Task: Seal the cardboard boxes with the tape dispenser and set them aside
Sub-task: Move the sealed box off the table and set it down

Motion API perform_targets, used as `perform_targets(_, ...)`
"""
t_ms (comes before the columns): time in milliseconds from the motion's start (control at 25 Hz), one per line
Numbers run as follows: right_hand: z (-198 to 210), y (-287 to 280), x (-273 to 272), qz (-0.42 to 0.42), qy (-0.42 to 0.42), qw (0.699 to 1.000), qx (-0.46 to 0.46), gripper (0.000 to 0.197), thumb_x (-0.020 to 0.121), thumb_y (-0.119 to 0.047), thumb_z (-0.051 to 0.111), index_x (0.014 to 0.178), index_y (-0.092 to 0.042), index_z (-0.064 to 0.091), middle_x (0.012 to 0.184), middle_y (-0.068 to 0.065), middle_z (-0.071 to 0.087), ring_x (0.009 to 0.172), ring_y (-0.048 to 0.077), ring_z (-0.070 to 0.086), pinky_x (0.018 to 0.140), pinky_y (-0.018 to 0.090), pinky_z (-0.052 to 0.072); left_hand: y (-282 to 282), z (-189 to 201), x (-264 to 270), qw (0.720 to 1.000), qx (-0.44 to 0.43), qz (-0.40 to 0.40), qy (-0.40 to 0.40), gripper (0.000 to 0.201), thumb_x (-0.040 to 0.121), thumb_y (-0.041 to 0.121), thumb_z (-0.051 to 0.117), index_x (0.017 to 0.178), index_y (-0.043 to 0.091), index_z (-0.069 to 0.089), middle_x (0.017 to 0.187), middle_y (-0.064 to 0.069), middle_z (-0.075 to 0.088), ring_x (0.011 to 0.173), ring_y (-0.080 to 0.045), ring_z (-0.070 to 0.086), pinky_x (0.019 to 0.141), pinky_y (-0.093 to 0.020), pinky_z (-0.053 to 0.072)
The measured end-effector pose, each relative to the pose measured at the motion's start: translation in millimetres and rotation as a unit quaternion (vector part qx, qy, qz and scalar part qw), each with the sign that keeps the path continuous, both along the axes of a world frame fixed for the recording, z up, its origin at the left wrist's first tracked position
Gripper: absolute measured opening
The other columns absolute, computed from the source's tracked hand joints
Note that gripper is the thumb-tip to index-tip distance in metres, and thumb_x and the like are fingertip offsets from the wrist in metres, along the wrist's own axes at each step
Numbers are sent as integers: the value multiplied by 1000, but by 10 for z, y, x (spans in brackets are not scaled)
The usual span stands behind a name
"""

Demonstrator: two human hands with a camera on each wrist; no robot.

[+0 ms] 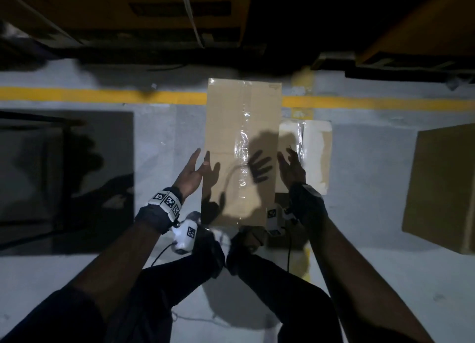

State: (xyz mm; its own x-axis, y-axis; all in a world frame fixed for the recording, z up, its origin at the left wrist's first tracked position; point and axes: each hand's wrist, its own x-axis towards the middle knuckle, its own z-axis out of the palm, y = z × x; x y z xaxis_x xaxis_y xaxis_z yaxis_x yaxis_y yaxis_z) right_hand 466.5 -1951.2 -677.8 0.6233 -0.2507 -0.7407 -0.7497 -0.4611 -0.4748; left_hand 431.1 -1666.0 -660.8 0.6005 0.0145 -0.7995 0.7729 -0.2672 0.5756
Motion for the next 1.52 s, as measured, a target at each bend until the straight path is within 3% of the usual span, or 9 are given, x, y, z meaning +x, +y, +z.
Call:
perform_targets(200, 1603, 124, -94, 27, 11, 999, -16, 46, 105, -49, 47, 143, -24, 54, 149, 7, 55, 134, 33, 51, 108, 34, 37, 118, 1500, -194, 997, -26, 73, 1, 29, 107, 27, 51, 135, 26, 58, 149, -5, 54, 139, -26, 49, 116, -44, 38)
perform_targets(440, 3350, 417, -542, 11, -11, 999, 51, 41, 77, -67, 62, 99, -33, 69, 129, 6, 68, 121, 32, 62, 108, 50, 46, 185, 3390, -576, 988, -79, 128, -21, 27, 105, 26, 56, 128, 16, 65, 121, -6, 72, 101, -25, 67, 90, -36, 49)
perform_targets(560, 3978, 555, -788, -7, -1, 994, 107, 29, 97, -49, 60, 112, -26, 68, 130, 8, 66, 120, 31, 61, 105, 49, 46, 259, 3949, -864, 985, -72, 149, -53, 27, 104, 28, 56, 127, 16, 66, 113, -2, 75, 93, -22, 67, 85, -34, 49)
perform_targets(640, 4228, 594, -963, -2, -4, 991, 132, 33, 101, -43, 59, 127, -23, 65, 130, -1, 67, 114, 21, 64, 103, 43, 47, 300, 4178, -1071, 981, -65, 171, -72, 25, 103, 28, 57, 124, 18, 68, 109, -2, 76, 89, -22, 67, 83, -34, 49)
perform_targets(720, 4427, 650, -1100, 31, -13, 987, 155, 28, 100, -44, 59, 122, -28, 66, 126, -5, 69, 109, 14, 65, 97, 37, 48, 345, 4354, -1295, 977, -53, 184, -92, 22, 103, 29, 58, 120, 19, 70, 110, -3, 76, 90, -22, 68, 81, -33, 49)
perform_targets(1000, 4929, 1112, -1473, 103, -15, 964, 243, 34, 98, -48, 61, 123, -25, 65, 120, -4, 74, 101, 13, 69, 84, 32, 48, 602, 4776, -2140, 954, -19, 261, -146, 9, 101, 29, 63, 105, 25, 71, 100, -1, 76, 80, -17, 67, 71, -29, 46)
perform_targets(1160, 5206, 1801, -1764, 148, -12, 945, 291, 38, 99, -44, 60, 128, -19, 64, 111, -3, 73, 89, 12, 66, 73, 29, 45, 976, 4999, -2632, 927, -13, 329, -181, 10, 101, 22, 64, 99, 25, 73, 94, -3, 75, 63, -7, 65, 59, -24, 40)
perform_targets(1320, 5449, 2671, -2160, 225, 0, 921, 319, 38, 96, -47, 62, 126, -24, 66, 114, -5, 76, 100, 14, 69, 84, 32, 48, 1477, 5228, -3091, 901, -14, 380, -208, 12, 101, 22, 64, 108, 18, 73, 97, -4, 76, 74, -10, 68, 60, -20, 44)
perform_targets(1520, 5613, 4020, -2726, 281, 13, 896, 342, 33, 98, -42, 61, 124, -24, 68, 117, -2, 76, 94, 14, 68, 79, 29, 48, 2533, 5307, -3712, 875, -31, 425, -229, 19, 100, 24, 65, 115, 16, 74, 104, -7, 78, 87, -19, 69, 69, -25, 48)
